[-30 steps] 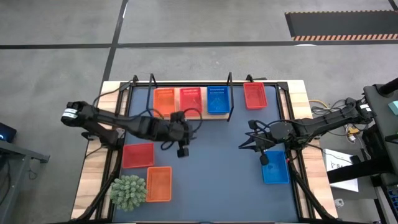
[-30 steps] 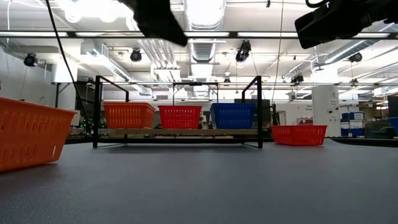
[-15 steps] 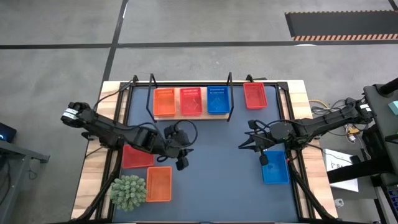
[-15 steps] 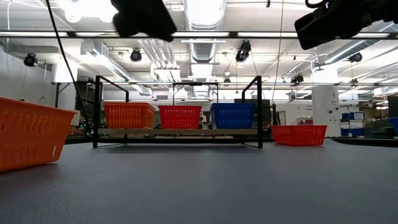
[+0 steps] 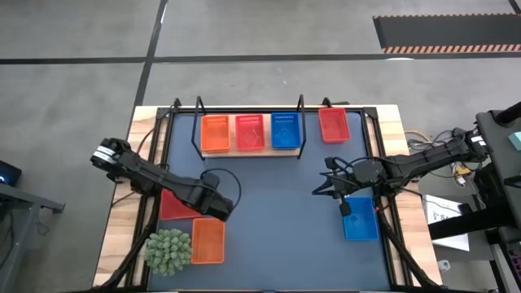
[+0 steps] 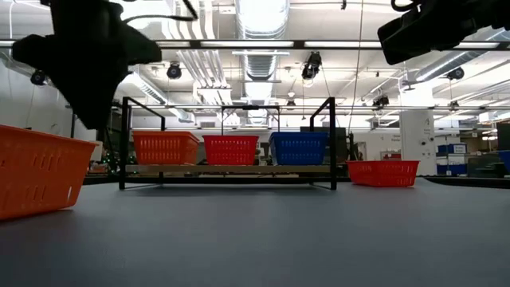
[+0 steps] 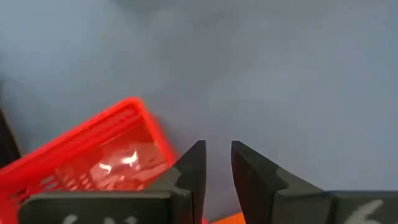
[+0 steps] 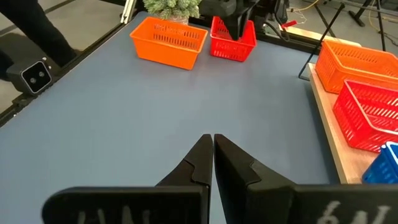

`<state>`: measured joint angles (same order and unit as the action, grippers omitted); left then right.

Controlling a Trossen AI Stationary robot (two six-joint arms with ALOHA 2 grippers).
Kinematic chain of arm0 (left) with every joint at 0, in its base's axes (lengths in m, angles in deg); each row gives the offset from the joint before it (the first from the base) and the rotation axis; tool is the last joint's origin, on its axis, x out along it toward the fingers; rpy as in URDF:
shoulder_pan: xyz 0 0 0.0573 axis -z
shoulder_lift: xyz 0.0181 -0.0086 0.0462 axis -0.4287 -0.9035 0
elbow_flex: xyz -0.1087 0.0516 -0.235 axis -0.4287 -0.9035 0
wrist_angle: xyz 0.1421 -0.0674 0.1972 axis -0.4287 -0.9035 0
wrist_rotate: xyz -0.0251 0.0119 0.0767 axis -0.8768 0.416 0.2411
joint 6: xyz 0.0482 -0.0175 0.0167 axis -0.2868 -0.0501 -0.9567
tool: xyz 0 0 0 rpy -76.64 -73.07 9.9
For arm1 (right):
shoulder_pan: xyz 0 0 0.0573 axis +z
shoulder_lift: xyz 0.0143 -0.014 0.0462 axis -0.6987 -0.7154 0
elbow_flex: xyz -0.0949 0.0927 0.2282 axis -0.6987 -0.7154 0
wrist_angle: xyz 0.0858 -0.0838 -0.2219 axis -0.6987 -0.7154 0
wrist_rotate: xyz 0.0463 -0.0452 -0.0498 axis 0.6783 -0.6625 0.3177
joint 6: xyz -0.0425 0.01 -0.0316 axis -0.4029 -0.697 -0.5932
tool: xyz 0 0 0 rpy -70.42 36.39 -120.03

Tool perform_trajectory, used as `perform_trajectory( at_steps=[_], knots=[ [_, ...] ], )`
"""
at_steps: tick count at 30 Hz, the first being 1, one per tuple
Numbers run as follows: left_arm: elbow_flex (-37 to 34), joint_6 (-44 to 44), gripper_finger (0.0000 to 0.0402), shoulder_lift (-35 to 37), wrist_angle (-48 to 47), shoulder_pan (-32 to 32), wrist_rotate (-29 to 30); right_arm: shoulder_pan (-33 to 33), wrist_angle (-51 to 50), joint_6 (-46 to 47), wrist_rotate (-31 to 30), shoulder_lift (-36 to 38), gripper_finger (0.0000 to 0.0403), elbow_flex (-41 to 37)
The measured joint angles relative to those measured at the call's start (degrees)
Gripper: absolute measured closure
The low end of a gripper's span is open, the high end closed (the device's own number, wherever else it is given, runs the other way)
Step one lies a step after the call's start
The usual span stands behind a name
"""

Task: Stack baskets on shelf by color
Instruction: Stack the bottom red basket on top of the red basket on the shelf

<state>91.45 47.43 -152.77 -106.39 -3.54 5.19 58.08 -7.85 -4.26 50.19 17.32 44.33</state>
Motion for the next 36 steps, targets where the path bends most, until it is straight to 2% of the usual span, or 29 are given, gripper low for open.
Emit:
perform_trajectory(
  at_steps=[7,12,16,25,36],
  knots=[
    [0.0,5.2,0.0343,-0.1,-3.0,0.1,-2.2,0.0,-0.1,0.5,0.0,0.0,0.0394,0.0],
    [-0.6,5.6,0.0340,-0.1,-3.1,0.2,-5.0,0.0,-0.5,0.5,0.0,0.0,0.0394,0.0],
    [-1.8,4.6,0.0320,-0.1,-3.1,0.2,-6.4,0.0,-0.8,0.5,0.0,0.0,0.0394,0.0],
    [-8.0,4.1,0.0244,-0.1,-0.3,0.2,-7.4,0.0,-1.5,0.4,0.0,0.0,0.0394,0.0],
    [-9.7,3.1,0.0236,-0.1,3.0,0.2,-7.5,0.0,-1.5,0.3,0.0,0.0,0.0394,0.0]
  ],
)
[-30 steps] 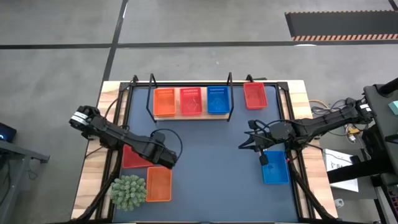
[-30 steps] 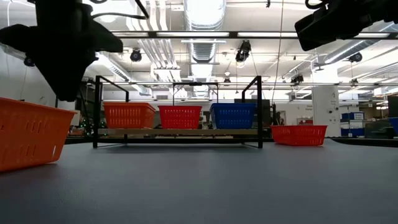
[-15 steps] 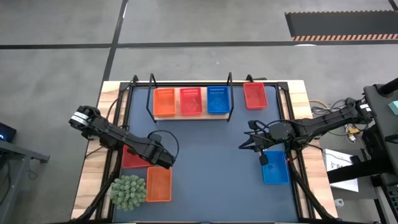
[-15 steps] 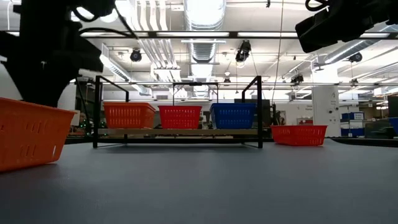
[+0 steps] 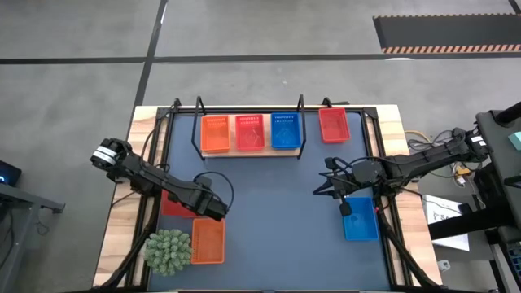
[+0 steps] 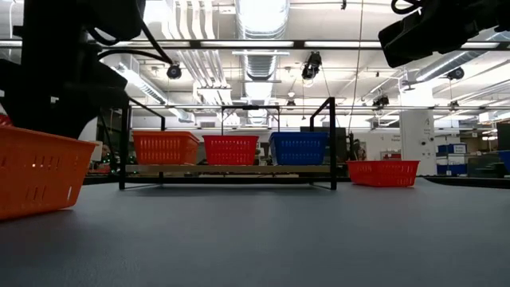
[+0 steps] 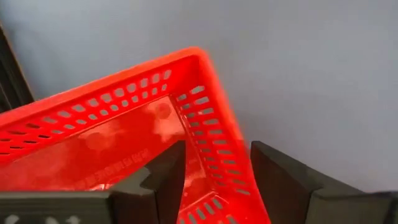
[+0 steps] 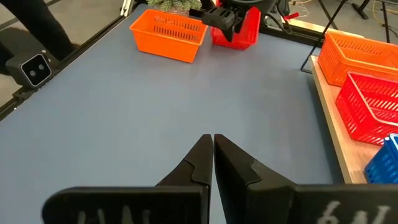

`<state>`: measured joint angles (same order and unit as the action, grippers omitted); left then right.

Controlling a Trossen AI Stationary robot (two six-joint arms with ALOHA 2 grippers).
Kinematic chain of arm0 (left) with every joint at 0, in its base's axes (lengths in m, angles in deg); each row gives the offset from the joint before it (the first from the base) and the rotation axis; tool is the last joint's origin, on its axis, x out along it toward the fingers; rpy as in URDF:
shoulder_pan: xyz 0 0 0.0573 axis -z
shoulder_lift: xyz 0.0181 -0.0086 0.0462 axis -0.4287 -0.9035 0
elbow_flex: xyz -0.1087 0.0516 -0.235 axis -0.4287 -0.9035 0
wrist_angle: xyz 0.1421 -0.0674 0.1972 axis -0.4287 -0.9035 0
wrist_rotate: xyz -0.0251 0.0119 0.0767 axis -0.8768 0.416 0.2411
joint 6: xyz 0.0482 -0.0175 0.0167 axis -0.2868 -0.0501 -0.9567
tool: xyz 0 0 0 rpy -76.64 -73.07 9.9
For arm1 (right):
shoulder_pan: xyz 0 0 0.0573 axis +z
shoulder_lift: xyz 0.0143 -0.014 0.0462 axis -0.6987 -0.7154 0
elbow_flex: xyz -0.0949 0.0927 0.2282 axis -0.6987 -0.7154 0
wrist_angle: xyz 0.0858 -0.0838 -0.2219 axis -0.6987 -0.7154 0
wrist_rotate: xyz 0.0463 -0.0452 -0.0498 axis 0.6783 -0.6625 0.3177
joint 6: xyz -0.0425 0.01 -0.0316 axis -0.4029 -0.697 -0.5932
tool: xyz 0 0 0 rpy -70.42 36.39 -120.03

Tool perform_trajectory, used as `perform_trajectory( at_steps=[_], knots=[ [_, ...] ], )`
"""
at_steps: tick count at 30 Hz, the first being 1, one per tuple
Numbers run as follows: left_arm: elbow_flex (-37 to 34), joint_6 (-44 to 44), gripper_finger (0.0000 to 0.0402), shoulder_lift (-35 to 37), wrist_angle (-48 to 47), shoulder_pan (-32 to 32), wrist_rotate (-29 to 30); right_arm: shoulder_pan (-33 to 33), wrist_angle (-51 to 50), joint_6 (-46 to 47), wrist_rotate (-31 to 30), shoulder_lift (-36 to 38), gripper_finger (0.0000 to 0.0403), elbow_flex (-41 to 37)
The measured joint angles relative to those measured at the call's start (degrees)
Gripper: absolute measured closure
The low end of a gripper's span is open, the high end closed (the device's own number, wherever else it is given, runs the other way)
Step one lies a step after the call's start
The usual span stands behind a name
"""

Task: Stack baskets on shelf by color
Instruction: Stack the bottom red basket on top of the red basket on the shelf

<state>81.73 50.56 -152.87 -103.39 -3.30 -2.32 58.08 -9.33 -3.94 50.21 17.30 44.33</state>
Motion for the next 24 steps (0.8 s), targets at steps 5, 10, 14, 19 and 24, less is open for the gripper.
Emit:
perform_trajectory(
  at_steps=[5,10,14,19,24],
  knots=[
    [1.9,-2.0,0.0236,0.5,-0.2,0.0,-0.9,0.0,0.0,0.0,0.0,0.0,0.0394,0.0],
    [2.7,-1.7,0.0236,0.8,-2.7,0.0,-1.3,0.0,0.0,0.0,0.0,0.0,0.0394,0.0],
    [1.3,-1.0,0.0236,0.8,-3.1,0.0,-1.3,0.0,0.0,0.1,0.0,0.0,0.0394,0.0],
    [-0.5,-0.5,0.0246,0.5,-1.7,0.0,-1.3,0.0,0.0,0.1,0.0,0.0,0.0394,0.0],
    [-2.7,-0.5,0.0309,0.4,1.9,0.0,-1.4,0.0,0.0,0.1,0.0,0.0,0.0394,0.0]
  ],
)
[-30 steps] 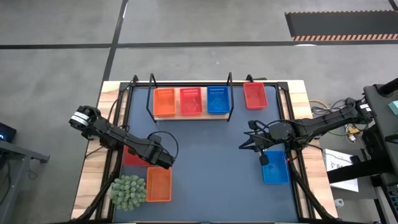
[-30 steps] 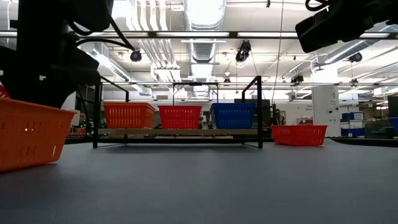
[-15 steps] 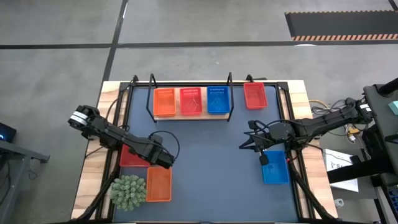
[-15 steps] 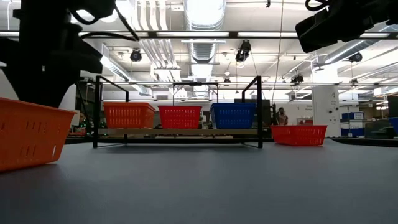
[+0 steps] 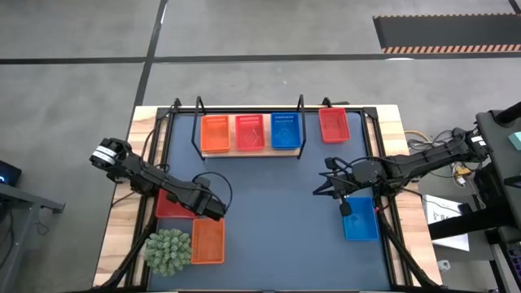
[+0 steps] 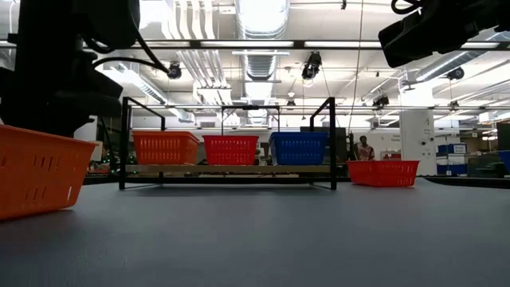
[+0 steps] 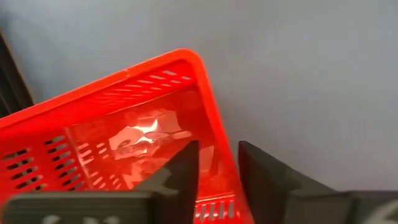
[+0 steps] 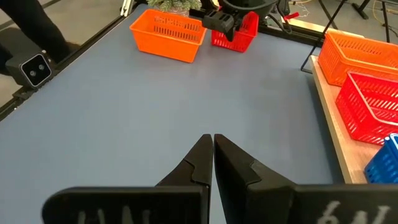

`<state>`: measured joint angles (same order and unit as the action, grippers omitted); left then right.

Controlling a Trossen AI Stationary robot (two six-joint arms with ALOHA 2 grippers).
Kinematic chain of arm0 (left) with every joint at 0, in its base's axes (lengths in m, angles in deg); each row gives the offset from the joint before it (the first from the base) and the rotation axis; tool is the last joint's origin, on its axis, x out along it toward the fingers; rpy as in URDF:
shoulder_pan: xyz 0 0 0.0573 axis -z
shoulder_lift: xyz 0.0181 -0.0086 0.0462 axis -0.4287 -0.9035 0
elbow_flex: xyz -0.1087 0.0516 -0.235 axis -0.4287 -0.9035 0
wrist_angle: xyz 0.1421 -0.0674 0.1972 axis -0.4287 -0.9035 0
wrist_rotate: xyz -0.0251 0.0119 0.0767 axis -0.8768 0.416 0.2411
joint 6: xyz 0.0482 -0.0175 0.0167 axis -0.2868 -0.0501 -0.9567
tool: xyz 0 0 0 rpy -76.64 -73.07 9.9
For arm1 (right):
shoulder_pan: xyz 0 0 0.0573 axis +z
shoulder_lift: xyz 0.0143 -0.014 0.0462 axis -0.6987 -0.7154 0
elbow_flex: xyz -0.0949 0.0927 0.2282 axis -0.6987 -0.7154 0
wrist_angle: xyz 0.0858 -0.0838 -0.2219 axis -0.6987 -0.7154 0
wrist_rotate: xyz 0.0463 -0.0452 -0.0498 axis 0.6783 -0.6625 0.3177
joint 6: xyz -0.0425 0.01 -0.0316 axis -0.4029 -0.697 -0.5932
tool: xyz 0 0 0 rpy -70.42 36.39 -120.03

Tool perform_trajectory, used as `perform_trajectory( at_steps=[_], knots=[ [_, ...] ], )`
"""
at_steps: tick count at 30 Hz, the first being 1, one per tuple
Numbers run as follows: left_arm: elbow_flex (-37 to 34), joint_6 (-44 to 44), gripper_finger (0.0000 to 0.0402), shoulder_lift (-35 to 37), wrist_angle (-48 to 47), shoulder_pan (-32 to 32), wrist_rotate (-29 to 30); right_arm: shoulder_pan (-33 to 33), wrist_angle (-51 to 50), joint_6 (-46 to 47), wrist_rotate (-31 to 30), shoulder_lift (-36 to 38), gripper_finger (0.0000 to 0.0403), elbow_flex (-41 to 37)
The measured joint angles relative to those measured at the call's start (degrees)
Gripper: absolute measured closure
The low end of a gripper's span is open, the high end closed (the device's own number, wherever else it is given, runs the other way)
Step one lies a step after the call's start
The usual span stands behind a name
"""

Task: Stack baskets on shelf by color
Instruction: Stack the bottom red basket on top of the red basket on the shelf

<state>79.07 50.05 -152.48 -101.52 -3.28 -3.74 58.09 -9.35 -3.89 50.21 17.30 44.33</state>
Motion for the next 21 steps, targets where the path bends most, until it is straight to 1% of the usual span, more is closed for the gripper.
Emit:
perform_trajectory(
  at_steps=[4,5,14,18,21],
  knots=[
    [-0.1,-0.1,0.0381,0.0,-0.1,0.0,-0.2,0.0,0.0,0.0,0.0,0.0,0.0394,0.0],
    [0.0,-0.3,0.0391,0.0,-0.3,0.0,-0.3,0.0,0.0,0.0,0.0,0.0,0.0394,0.0],
    [3.7,-5.1,0.0401,0.0,-1.0,0.0,-0.5,0.0,0.0,0.0,0.0,0.0,0.0394,0.0],
    [7.7,-10.0,0.0401,0.0,-2.8,0.0,-0.7,0.0,0.0,0.0,0.0,0.0,0.0394,0.0],
    [12.2,-16.1,0.0401,0.0,-5.6,0.0,-0.9,0.0,0.0,-0.1,0.0,0.0,0.0394,0.0]
  ],
)
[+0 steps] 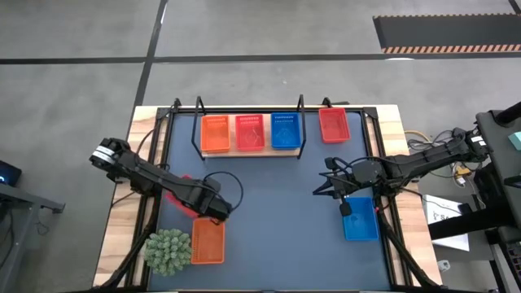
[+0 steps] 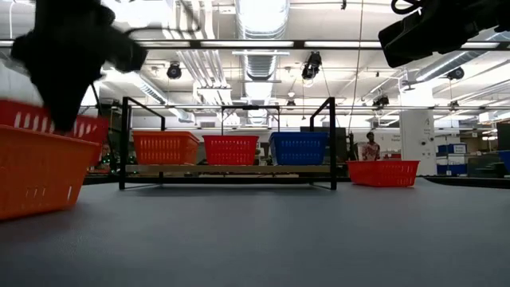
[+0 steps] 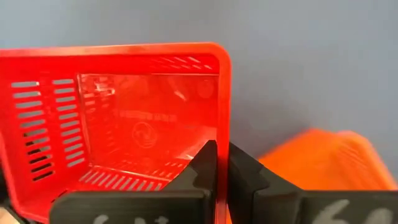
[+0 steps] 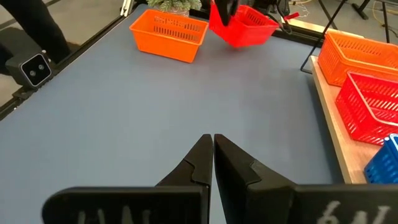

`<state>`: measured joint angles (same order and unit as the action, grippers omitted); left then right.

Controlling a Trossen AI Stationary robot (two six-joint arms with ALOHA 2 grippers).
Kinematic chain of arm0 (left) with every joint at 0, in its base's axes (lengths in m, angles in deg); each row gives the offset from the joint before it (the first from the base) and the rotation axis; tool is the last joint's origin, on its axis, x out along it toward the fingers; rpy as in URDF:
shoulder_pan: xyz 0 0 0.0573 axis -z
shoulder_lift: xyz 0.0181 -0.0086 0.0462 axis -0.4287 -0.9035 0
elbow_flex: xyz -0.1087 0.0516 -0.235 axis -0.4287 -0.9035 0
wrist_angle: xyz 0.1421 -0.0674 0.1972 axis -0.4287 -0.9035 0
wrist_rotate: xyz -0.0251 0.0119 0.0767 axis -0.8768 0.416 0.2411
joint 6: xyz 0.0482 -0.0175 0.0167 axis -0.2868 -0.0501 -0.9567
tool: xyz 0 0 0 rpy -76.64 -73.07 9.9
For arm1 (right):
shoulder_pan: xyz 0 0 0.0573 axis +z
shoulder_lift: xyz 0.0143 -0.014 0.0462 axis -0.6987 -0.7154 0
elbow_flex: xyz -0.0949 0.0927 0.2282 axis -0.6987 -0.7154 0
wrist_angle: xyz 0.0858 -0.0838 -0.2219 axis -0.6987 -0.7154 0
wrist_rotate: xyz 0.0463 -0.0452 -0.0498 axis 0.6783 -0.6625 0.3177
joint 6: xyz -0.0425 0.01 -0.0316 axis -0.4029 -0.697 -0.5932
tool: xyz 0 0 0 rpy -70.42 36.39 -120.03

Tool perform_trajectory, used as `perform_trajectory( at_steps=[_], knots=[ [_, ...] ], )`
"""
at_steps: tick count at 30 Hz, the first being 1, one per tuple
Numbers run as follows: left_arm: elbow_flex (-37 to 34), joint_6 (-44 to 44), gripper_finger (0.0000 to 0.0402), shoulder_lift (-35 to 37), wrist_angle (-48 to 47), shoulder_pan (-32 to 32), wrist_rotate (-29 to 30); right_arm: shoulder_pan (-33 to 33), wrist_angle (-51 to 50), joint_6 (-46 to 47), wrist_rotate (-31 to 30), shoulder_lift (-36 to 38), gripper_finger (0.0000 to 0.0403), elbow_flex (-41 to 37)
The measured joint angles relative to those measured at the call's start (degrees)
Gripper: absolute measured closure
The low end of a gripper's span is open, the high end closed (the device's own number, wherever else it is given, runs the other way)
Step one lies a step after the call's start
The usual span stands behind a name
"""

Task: Stack baskets on shelf by color
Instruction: Stack the bottom red basket on top of the red basket on the shelf

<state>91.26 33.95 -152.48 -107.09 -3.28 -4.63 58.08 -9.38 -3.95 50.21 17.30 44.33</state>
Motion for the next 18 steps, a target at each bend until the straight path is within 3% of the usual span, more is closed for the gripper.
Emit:
perform_trajectory(
  at_steps=[6,18],
  knots=[
    [11.6,-15.9,0.0401,-0.8,-0.8,0.0,0.2,0.0,0.0,-0.5,0.0,0.0,0.0394,0.0],
    [34.2,-49.5,0.0401,-11.5,-0.9,-1.7,11.3,0.0,0.0,-0.5,0.0,0.0,0.0394,0.0]
  ],
)
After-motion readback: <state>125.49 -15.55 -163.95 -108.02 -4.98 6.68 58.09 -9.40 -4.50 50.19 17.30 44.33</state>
